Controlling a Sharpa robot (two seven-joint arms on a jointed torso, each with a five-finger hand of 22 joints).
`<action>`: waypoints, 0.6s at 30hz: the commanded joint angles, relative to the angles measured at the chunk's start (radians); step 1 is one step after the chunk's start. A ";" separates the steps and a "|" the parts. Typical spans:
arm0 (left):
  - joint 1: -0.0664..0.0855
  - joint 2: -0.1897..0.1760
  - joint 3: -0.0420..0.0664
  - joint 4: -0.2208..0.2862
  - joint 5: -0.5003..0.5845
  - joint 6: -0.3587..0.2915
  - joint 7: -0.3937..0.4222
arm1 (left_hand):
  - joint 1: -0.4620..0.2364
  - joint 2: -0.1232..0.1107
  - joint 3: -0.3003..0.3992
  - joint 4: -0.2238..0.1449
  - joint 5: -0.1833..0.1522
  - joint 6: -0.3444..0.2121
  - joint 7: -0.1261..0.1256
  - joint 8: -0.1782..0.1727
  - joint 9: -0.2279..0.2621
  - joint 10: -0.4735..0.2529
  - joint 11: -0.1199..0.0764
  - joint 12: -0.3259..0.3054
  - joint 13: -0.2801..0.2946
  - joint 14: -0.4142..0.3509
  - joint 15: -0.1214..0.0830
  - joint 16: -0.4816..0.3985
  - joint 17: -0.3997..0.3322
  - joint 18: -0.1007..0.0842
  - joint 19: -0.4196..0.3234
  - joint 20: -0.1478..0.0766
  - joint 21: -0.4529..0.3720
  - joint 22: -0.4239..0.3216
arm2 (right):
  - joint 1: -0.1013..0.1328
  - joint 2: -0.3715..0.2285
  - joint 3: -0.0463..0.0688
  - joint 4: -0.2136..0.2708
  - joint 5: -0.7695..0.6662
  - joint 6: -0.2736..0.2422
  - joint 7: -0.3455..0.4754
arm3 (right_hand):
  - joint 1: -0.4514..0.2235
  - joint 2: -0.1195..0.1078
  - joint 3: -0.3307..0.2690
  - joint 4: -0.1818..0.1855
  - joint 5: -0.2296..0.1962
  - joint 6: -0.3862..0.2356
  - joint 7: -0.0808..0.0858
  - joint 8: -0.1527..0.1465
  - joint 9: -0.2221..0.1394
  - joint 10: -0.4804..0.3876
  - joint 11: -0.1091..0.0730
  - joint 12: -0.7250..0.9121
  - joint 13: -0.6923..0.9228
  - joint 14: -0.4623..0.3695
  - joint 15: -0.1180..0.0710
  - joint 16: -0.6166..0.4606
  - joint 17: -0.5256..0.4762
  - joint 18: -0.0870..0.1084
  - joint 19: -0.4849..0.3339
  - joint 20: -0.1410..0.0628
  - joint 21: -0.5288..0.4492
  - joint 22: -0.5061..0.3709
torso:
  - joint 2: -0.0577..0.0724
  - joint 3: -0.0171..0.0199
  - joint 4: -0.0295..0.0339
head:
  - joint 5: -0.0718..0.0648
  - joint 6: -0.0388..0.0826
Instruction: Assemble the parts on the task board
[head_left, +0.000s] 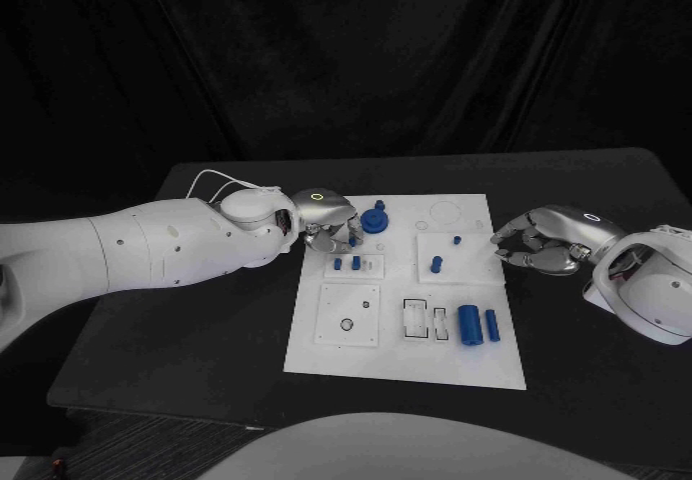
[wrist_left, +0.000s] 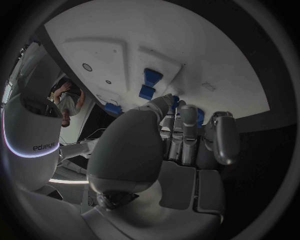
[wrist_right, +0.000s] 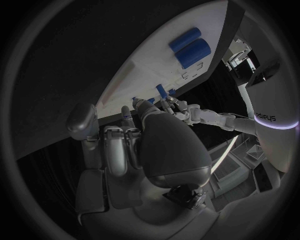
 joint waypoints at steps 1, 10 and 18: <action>-0.002 0.002 0.000 -0.002 -0.003 0.008 -0.003 | -0.006 -0.015 0.002 0.009 -0.025 -0.063 -0.025 -0.005 -0.016 -0.014 0.006 -0.015 -0.005 -0.010 0.003 -0.006 -0.004 0.014 -0.011 0.001 -0.008 0.172 | -0.002 0.000 0.001 0.001 -0.001 0.002 -0.010 | -0.002 -0.011 0.006 -0.001 0.005 0.007 0.002 -0.002 -0.001 0.104 0.008 0.003 0.263 0.104 0.007 -0.002 0.260 0.011 -0.006 0.000 -0.004 0.124 | 0.000 0.0001 -0.0002 | 0.001 0.000; -0.003 -0.010 0.000 -0.009 -0.003 -0.033 -0.004 | -0.042 -0.040 -0.037 0.047 -0.113 -0.230 -0.093 -0.004 -0.057 -0.032 0.024 -0.034 -0.006 -0.015 0.016 -0.017 -0.019 0.016 -0.015 0.007 -0.026 0.170 | -0.003 -0.008 0.001 0.006 -0.001 -0.006 -0.010 | -0.002 -0.012 0.007 -0.003 0.005 0.008 0.002 -0.002 -0.001 0.104 0.008 0.003 0.263 0.103 0.007 -0.004 0.259 0.011 -0.007 0.000 -0.008 0.124 | 0.000 0.0002 0.0003 | -0.005 0.000; -0.001 -0.066 0.000 -0.020 0.060 -0.178 0.059 | -0.084 -0.057 -0.129 0.126 -0.151 -0.234 -0.102 0.007 -0.063 -0.047 0.015 -0.032 0.007 -0.050 0.013 -0.065 -0.076 0.024 -0.038 0.008 -0.071 0.158 | 0.024 -0.039 0.001 0.037 -0.001 -0.053 -0.011 | -0.002 -0.026 0.030 -0.010 0.001 0.012 0.001 -0.002 -0.006 -0.029 0.006 -0.092 0.128 0.080 0.003 -0.072 0.214 0.017 -0.016 -0.002 -0.048 0.114 | 0.000 -0.0003 0.0000 | -0.014 0.000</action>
